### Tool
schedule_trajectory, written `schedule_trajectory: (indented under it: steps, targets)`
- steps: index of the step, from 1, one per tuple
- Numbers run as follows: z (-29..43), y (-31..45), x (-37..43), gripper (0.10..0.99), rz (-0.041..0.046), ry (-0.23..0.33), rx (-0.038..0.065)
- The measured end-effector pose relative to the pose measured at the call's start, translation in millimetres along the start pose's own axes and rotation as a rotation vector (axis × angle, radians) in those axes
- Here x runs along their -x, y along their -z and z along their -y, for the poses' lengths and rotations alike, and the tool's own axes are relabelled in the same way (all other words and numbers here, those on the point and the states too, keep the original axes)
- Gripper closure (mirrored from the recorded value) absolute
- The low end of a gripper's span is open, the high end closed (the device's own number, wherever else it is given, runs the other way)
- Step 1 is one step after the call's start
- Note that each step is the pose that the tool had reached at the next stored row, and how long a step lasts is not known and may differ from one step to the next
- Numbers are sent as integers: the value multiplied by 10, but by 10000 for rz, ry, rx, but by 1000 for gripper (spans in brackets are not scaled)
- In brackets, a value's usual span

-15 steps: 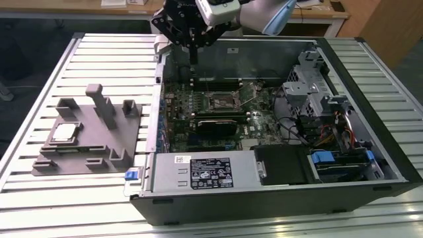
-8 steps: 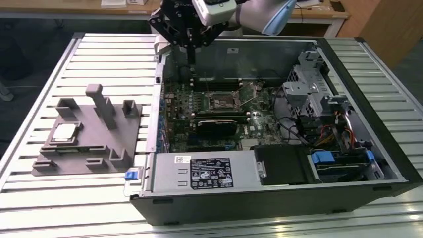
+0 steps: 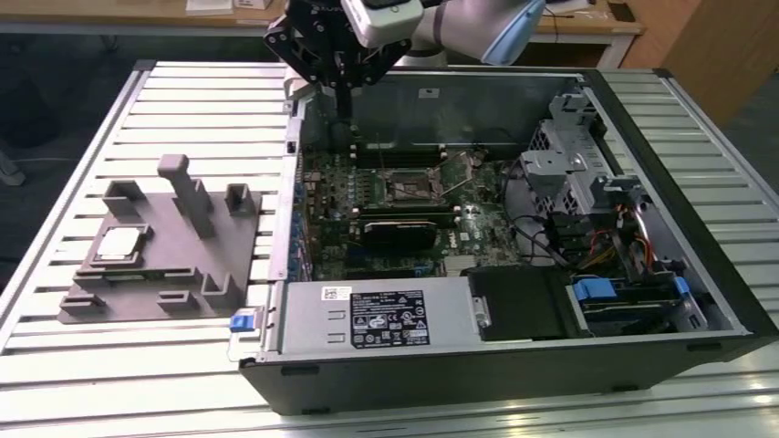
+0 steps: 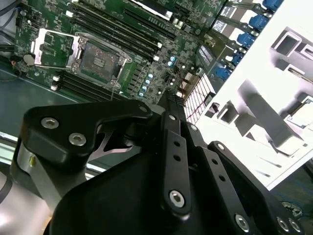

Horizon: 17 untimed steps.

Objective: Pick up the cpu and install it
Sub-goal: 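Reach for the cpu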

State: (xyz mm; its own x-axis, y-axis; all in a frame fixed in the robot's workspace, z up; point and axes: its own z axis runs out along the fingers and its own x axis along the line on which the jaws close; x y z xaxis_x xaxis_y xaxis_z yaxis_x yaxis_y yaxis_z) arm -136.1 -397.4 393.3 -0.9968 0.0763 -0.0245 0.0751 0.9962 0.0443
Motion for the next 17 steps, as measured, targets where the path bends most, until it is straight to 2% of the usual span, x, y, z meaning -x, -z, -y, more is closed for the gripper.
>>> schedule_trajectory:
  steps: [17]
  targets:
    - [6,3,-75,980,0,1,-1]
